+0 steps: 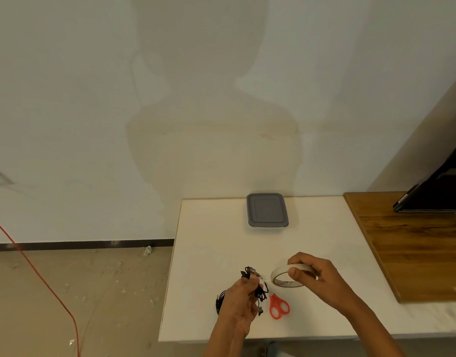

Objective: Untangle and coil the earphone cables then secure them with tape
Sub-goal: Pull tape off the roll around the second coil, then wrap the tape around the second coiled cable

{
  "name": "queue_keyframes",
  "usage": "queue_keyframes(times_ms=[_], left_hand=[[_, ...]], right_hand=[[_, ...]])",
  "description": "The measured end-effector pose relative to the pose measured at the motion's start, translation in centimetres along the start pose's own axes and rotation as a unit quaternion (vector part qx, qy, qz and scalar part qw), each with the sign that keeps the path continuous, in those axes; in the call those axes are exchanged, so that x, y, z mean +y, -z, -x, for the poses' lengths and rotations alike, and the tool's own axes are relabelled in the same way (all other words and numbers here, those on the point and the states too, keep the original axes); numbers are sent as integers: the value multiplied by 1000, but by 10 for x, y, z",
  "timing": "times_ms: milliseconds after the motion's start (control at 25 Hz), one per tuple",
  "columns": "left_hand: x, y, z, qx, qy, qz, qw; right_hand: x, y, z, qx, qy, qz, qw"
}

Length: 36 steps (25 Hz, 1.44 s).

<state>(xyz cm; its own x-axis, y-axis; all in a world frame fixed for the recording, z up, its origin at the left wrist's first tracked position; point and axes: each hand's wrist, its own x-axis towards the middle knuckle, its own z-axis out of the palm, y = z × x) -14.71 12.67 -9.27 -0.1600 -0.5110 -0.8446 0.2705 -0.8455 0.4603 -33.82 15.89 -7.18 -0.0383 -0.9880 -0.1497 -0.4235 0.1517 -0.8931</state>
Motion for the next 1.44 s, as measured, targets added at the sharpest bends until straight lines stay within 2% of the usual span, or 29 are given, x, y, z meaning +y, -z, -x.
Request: queue_keyframes(times_ms=[120,200,320,440,560,760,1080,1200,1240,1320,1440], left_hand=[[-6,-1,-15,42,-25,-32,998],[-8,1,-23,82,-44,-47,995],[-5,4,-31,110,-79,-62,989],[-7,2,-39,124,-94,-88,984],[-18,-2,-51,138,-79,-123,980],[-33,-4,-71,146,-55,-119,980],[-38,3,-82,117,-37,-24,992],[-37,2,-81,110,-30,-33,993],[-37,3,-81,109,-30,-35,993],[-36,3,-80,107,-29,-35,993],[-36,3,-76,106,-30,-33,993]], right_hand=[[2,-5,-5,10,20,57,998],[10,-6,-8,14,31,155,987],[30,-7,-13,46,58,316,946],[55,-16,-17,96,89,395,909],[69,-34,-22,117,50,457,880],[86,-54,-20,114,-28,444,888],[112,-84,24,56,32,336,940],[119,-91,40,62,-12,302,951],[116,-92,43,77,-31,312,946],[103,-88,45,68,-123,316,938],[83,-82,35,21,-207,416,885]])
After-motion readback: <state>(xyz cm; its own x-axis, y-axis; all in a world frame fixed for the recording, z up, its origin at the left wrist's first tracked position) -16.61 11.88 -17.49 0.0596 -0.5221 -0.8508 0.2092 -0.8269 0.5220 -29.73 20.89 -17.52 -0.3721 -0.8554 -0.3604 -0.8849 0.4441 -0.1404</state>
